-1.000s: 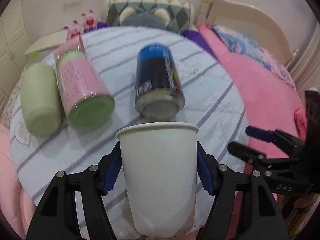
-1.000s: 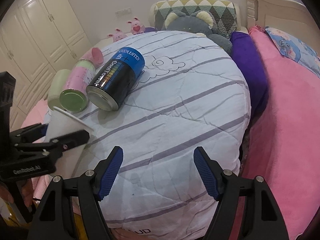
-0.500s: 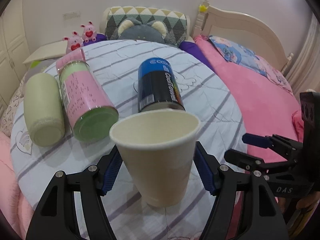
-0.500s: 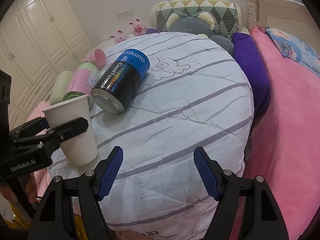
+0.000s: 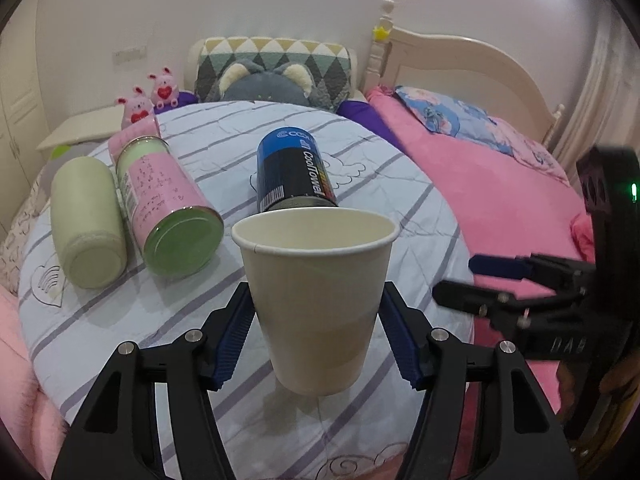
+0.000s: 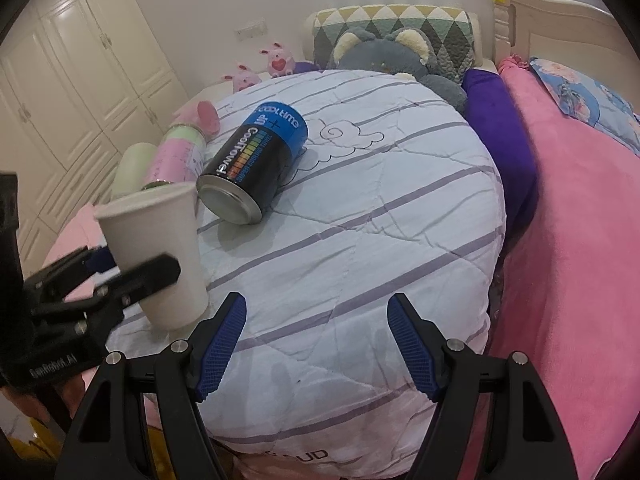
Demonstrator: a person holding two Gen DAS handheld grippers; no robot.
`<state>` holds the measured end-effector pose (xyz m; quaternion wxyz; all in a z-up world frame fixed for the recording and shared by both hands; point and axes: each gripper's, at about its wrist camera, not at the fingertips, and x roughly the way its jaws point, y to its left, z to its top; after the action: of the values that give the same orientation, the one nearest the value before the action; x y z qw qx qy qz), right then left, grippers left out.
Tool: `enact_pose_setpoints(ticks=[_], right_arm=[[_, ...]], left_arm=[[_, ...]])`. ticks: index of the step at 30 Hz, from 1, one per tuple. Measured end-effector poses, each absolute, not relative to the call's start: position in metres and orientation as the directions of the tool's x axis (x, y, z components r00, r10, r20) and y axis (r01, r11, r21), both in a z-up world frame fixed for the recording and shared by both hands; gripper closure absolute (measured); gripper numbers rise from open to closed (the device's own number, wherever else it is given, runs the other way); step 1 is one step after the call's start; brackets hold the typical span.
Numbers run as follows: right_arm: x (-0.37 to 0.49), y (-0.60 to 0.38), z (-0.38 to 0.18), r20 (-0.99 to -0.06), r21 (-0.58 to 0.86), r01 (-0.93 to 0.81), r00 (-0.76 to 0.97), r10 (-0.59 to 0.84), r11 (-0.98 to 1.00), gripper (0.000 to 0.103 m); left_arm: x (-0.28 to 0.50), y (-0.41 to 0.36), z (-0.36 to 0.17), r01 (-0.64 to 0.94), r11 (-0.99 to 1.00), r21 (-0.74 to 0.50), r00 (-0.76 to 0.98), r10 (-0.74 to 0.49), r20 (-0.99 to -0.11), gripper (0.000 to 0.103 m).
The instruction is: Flip cup upright
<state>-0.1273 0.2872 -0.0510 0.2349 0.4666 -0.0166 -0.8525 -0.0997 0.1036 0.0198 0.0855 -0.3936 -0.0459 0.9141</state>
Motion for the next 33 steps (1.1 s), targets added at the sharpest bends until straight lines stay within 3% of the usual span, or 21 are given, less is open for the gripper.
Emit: enact_pose_setpoints(ticks=[10, 12, 17, 33], right_arm=[[-0.113, 0.281, -0.054, -0.793, 0.242, 0.377, -0.454, -0.407, -0.894, 0.029], [-0.108, 0.278, -0.055, -0.794, 0.241, 0.379, -0.452, -0.406, -0.894, 0.029], [-0.098, 0.275, -0.054, -0.794, 0.234, 0.382, -0.456, -0.402, -0.894, 0.029], [-0.08, 0.278, -0.043, -0.785, 0.21, 0.361, -0.492, -0.377, -0.908, 0.028]], left_arm=[[-0.071, 0.101, 0.013, -0.128, -0.983, -0.134, -0.698, 0.186, -0.692, 0.035], [-0.069, 0.1, 0.012, -0.127, -0.983, -0.134, -0.695, 0.184, -0.695, 0.026], [-0.062, 0.101, 0.015, -0.131, -0.983, -0.131, -0.711, 0.185, -0.678, 0.016], [-0.05, 0.105, 0.02, -0.159, -0.981, -0.112, -0.717, 0.193, -0.67, 0.015]])
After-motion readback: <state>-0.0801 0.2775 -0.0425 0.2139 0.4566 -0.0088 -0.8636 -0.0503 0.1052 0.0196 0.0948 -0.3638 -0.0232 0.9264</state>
